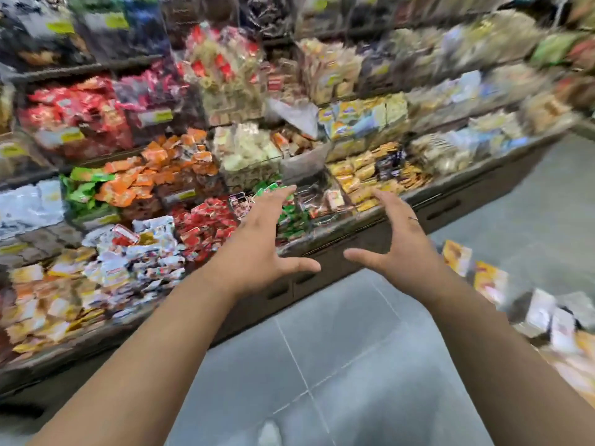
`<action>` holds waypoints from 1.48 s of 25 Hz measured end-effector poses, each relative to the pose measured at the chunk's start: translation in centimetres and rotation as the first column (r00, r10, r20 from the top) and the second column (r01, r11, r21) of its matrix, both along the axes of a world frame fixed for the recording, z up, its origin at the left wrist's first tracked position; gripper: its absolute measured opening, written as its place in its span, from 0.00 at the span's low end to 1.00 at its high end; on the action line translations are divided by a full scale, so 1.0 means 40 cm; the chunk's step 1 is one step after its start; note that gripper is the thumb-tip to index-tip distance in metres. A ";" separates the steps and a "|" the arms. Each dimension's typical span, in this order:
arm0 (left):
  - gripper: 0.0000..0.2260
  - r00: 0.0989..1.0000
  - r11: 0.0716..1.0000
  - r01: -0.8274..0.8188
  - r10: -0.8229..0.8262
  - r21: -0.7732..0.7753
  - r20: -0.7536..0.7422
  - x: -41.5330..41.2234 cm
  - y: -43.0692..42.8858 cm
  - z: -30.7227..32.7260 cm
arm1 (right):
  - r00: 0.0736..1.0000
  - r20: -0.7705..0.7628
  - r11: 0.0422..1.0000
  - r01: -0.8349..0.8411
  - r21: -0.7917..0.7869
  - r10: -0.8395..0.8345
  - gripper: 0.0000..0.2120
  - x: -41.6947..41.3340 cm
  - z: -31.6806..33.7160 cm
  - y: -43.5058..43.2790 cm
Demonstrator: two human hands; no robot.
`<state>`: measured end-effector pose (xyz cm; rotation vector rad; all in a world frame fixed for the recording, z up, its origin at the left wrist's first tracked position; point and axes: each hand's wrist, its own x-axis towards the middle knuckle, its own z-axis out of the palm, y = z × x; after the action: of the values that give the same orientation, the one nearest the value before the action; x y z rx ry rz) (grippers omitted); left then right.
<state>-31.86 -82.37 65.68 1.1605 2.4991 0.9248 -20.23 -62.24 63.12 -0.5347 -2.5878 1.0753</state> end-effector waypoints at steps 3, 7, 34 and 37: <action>0.49 0.986 0.986 0.166 -0.166 0.005 -0.018 -0.065 0.147 0.008 | 0.991 -0.011 0.991 0.130 0.022 -0.130 0.46 0.014 0.009 0.094; 0.48 0.928 0.929 0.370 -0.370 -0.008 -0.036 -0.121 0.358 0.011 | 0.924 -0.047 0.925 0.380 0.028 -0.378 0.46 0.061 0.001 0.209; 0.44 0.555 0.556 0.829 -0.831 -0.057 -0.031 0.001 1.918 -0.129 | 0.527 0.022 0.525 0.849 -0.064 -0.849 0.47 0.325 -0.183 1.438; 0.44 0.440 0.441 0.893 -0.897 -0.083 -0.036 0.019 2.094 -0.163 | 0.416 0.036 0.409 0.905 -0.113 -0.909 0.46 0.323 -0.212 1.529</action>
<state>-31.08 1.38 59.16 2.1728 1.4402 0.4617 -7.33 -1.10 54.65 -1.6862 -1.6504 0.7594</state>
